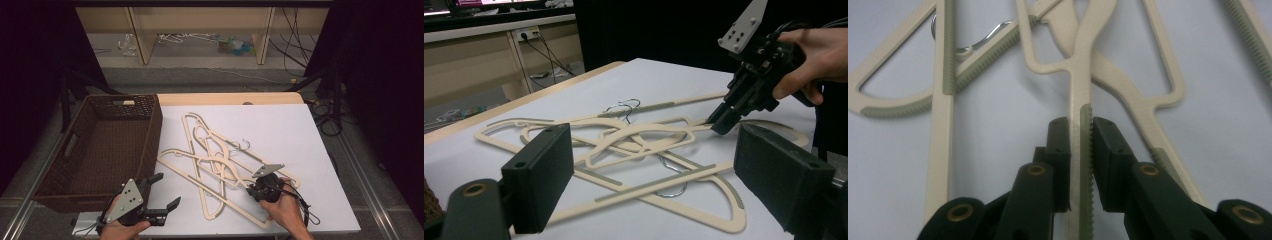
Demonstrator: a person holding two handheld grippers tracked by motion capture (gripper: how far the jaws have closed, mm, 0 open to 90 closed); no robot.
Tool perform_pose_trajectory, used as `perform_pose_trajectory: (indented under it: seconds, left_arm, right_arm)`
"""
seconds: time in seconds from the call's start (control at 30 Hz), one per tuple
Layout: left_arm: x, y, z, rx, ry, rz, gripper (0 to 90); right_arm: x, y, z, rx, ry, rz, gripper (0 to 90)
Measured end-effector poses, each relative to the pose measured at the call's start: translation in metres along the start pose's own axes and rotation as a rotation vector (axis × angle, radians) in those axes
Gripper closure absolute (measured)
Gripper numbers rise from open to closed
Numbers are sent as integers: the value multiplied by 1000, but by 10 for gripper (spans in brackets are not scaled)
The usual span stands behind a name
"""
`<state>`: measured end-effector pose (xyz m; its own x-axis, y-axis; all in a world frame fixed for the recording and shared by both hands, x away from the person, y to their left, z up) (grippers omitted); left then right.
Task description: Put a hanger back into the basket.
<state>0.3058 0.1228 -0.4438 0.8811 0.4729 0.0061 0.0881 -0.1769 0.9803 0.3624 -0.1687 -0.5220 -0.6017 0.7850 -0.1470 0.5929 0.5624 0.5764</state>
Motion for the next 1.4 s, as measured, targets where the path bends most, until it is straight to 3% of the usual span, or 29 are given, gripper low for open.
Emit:
perform_pose_trajectory:
  seconds: [0.17,0.2,0.23,0.4,0.57,0.63,0.67,0.77,0.87,0.9,0.93,1.03,1.07,1.13,1.4]
  left_arm:
    - [0,-5,11,44,-9,-14,164]
    - [-3,-8,17,70,-25,-14,165]
    - [-5,-9,21,86,-31,-5,167]
    - [-7,-9,39,116,-52,-10,168]
    - [2,-16,72,192,-59,-36,177]
    - [7,-21,82,249,-56,-53,185]
    - [9,-23,89,257,-44,-76,195]
    - [13,-24,100,269,-51,-81,201]
    - [25,-30,120,359,-42,-126,215]
    - [26,-30,125,352,-30,-141,231]
    - [30,-32,130,378,-25,-125,237]
    - [33,-36,143,407,-35,-127,247]
    - [33,-38,145,420,-57,-136,250]
    - [34,-39,150,429,-51,-119,255]
    - [37,-38,159,448,-62,-132,276]
  right_arm:
    - [-5,-3,-13,2,14,-31,794]
    - [-9,-3,-17,-17,-3,-76,795]
    - [-9,-5,-20,0,3,-72,794]
    - [-12,-3,-32,-32,-28,-120,794]
    - [-11,-3,-44,-54,-31,-145,794]
    - [-11,-3,-46,-64,-36,-147,794]
    - [-10,-4,-49,-57,-31,-155,794]
    - [-10,-8,-53,-52,-29,-169,794]
    - [-10,-11,-58,-54,-30,-180,794]
    - [-9,-12,-59,-62,-37,-174,794]
    - [-9,-12,-60,-62,-37,-177,795]
    - [-9,-14,-64,-63,-35,-183,794]
    - [-9,-14,-65,-66,-36,-190,794]
    - [-9,-14,-66,-66,-36,-197,794]
    - [-7,-13,-70,-59,-32,-206,794]
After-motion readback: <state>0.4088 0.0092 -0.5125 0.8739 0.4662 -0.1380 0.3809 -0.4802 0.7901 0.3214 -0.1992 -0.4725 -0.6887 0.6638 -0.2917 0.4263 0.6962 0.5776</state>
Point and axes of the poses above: each handheld gripper's, and its own axes: z roughly forward along the jaws, y roughly out of its top, x roughly to its left, the point moved 7 cm from there along z, roughly forward along the jaws, and after that the axes turned 12 degrees about -y, right-handed, at the moved point
